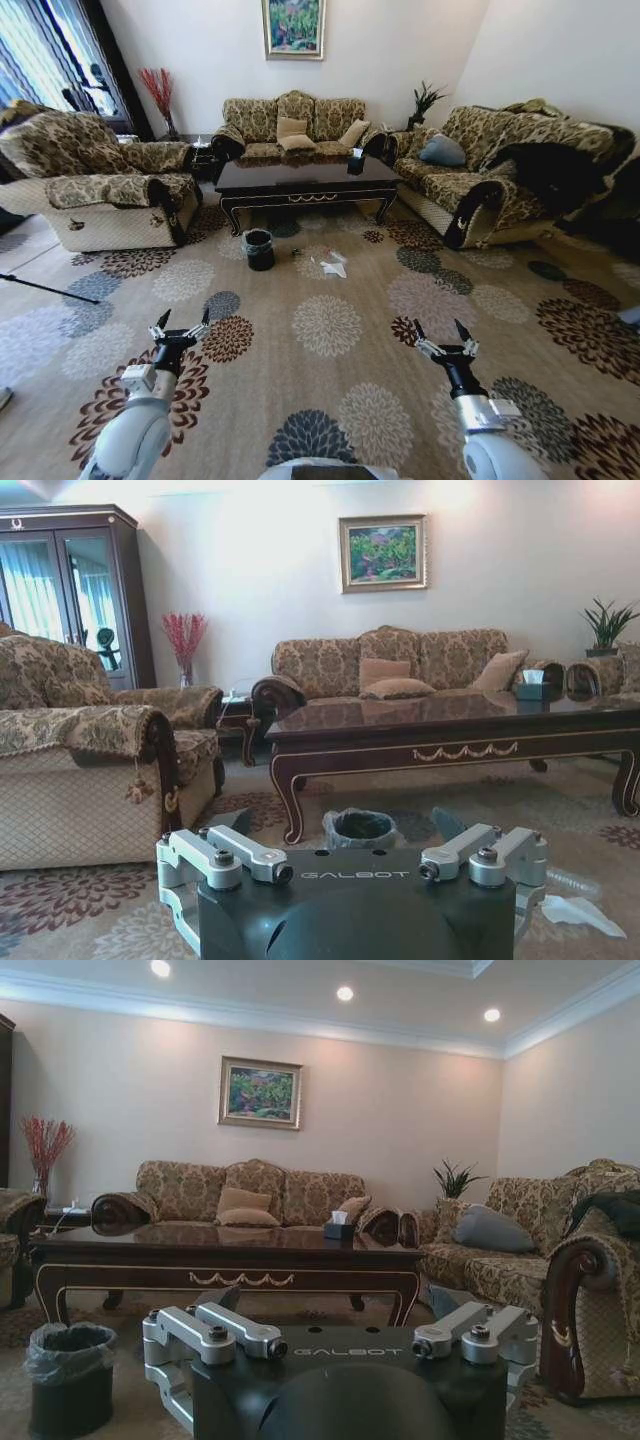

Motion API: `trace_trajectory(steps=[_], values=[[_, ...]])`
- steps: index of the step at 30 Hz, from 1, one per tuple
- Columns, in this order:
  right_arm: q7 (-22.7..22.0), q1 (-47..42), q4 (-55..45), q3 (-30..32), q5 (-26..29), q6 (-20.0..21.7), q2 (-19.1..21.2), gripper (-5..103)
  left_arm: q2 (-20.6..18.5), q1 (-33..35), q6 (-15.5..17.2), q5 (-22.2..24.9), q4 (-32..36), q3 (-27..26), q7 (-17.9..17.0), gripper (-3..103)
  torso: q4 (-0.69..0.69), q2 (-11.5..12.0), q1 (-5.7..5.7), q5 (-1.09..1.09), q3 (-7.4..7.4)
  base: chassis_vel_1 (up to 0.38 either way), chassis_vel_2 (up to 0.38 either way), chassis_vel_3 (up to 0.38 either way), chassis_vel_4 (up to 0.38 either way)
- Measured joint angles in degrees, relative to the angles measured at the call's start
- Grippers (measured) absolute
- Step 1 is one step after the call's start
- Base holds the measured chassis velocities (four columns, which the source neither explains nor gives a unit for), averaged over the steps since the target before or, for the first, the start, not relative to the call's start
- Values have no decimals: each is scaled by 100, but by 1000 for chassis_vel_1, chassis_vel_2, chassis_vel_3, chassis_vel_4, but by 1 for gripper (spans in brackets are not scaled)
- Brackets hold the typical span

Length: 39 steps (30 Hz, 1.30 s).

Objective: Move to the front of the table and pick up the trash from the floor, then place it into the trash bin.

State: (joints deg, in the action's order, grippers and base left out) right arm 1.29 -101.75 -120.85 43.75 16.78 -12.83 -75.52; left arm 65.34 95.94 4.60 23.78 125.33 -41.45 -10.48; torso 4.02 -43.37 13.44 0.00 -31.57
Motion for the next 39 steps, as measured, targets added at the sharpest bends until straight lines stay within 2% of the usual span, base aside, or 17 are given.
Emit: trace_trajectory(steps=[19, 39], values=[[13, -15, -36, -118, -151, 33, -124, 100, 95, -19, -3, -85, -121, 159, 16, 100, 0, 443, -188, 0, 256, 0, 0, 0, 0], [-85, 216, 190, -178, -81, 128, 209, 100, 85, 88, -6, -199, 44, 279, 56, 100, 0, 934, -388, 0, 547, 0, 0, 0, 0]])
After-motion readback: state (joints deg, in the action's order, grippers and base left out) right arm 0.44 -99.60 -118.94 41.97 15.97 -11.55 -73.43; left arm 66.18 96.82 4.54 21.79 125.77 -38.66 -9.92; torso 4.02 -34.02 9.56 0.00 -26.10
